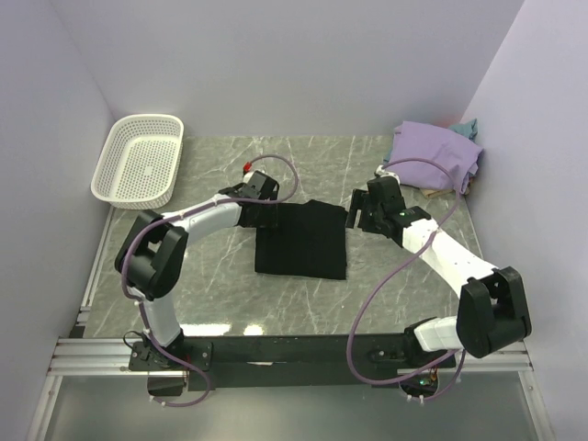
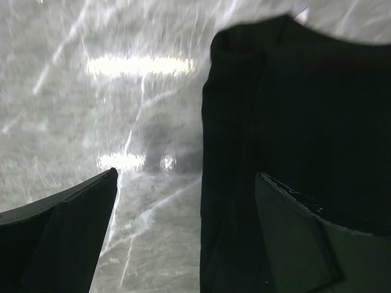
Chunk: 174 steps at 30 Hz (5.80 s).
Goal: Fold and stack the t-shirts
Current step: Neatly place the folded tshirt to the corner, then reset both grippers
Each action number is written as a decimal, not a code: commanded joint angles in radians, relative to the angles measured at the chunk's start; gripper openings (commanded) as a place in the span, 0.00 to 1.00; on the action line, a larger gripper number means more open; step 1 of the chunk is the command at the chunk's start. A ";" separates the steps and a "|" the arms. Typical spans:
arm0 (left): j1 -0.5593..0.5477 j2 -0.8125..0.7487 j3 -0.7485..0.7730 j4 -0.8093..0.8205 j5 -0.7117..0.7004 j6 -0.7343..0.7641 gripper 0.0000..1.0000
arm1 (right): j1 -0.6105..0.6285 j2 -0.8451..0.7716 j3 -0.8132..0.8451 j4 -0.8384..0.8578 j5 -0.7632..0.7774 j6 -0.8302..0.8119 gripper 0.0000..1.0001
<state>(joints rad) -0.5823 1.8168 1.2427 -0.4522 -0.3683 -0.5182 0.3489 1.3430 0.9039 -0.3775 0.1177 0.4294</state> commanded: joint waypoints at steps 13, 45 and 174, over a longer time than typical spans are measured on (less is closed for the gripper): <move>-0.004 0.046 -0.037 -0.172 -0.164 -0.147 1.00 | -0.004 0.041 -0.014 0.054 -0.023 0.003 0.84; 0.001 -0.632 -0.042 0.023 0.210 -0.066 0.99 | -0.194 0.010 -0.146 0.171 -0.333 -0.021 0.85; 0.053 -0.588 0.024 0.027 0.200 -0.028 0.99 | -0.030 0.062 0.296 0.330 0.413 -0.167 1.00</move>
<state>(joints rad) -0.5323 1.2716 1.2163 -0.4038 -0.1120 -0.5533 0.2855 1.4975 1.2308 -0.0044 0.4782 0.3077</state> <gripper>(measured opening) 0.995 0.996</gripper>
